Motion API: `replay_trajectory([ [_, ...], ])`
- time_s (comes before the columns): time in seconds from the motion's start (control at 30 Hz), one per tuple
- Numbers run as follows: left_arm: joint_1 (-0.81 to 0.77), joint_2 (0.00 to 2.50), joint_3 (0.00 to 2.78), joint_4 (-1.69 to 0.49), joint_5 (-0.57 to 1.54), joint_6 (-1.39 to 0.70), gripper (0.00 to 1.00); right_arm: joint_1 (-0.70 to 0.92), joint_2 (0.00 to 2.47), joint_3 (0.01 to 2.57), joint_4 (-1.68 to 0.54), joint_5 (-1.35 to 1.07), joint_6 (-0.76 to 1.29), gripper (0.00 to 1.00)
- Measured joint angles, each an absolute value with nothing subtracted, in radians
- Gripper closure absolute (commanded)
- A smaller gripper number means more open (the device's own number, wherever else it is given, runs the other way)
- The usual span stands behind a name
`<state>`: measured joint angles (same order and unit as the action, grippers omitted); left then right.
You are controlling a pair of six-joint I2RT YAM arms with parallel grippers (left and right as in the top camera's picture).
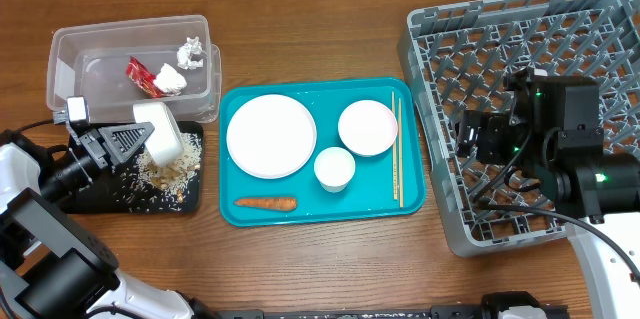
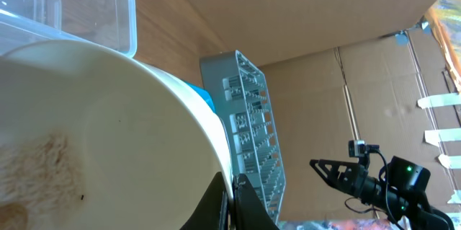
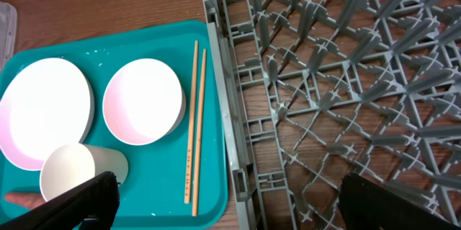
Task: Sort waste into correct bins and load items into the dishwasher
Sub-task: 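Tilt the white bowl with the left gripper to dump scraps onto black tray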
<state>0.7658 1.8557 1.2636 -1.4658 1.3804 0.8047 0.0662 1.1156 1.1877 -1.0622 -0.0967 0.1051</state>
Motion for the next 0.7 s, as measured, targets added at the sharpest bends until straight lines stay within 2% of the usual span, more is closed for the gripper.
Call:
replay_trajectory([
  [0.23, 0.766, 1.856, 1.263, -1.43, 1.39, 0.81, 0.96, 0.066, 1.116, 1.188, -1.063, -0.096, 0.105, 0.0],
  [0.4, 0.766, 1.856, 1.263, -1.444, 1.416, 0.741, 0.96, 0.066, 1.116, 1.188, -1.063, -0.097, 0.105, 0.0],
  [0.53, 0.766, 1.864, 1.263, -1.348, 1.41, 0.663, 0.96, 0.066, 1.116, 1.188, -1.063, -0.097, 0.104, 0.0],
  [0.7, 0.766, 1.882, 1.263, -1.377, 1.392, 0.574, 0.96, 0.066, 1.116, 1.188, -1.064, -0.097, 0.104, 0.0],
])
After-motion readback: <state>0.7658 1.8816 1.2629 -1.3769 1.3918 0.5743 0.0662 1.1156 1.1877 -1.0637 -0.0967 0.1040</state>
